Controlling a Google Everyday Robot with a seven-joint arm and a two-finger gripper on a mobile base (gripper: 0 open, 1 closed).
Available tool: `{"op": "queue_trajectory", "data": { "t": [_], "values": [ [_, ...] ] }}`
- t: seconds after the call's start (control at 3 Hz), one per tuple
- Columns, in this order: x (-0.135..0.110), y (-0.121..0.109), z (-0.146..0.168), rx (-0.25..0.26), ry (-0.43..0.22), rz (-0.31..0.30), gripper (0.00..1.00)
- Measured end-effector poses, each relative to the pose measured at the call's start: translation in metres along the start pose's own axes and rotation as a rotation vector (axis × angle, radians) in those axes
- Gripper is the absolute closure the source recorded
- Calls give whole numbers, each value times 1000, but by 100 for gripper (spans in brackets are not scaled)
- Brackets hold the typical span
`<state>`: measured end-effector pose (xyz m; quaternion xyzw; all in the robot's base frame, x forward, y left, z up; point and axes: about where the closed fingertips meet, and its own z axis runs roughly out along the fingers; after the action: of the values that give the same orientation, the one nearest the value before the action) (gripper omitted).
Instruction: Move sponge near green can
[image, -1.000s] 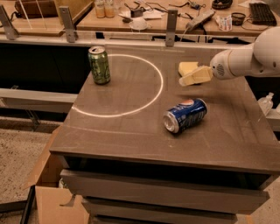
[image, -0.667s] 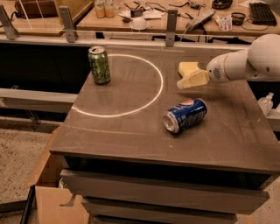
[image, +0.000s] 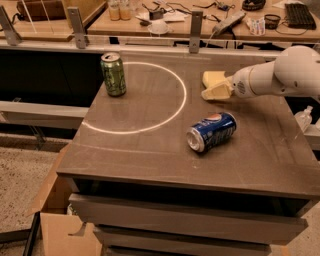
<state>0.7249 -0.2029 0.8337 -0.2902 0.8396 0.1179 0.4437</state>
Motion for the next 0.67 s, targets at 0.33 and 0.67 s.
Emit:
{"op": "queue_trajectory", "data": {
  "t": [0.33, 0.67],
  "values": [
    [-5, 3, 3, 10, 1, -1, 64],
    [-24, 13, -3, -23, -35, -20, 87]
  ]
}}
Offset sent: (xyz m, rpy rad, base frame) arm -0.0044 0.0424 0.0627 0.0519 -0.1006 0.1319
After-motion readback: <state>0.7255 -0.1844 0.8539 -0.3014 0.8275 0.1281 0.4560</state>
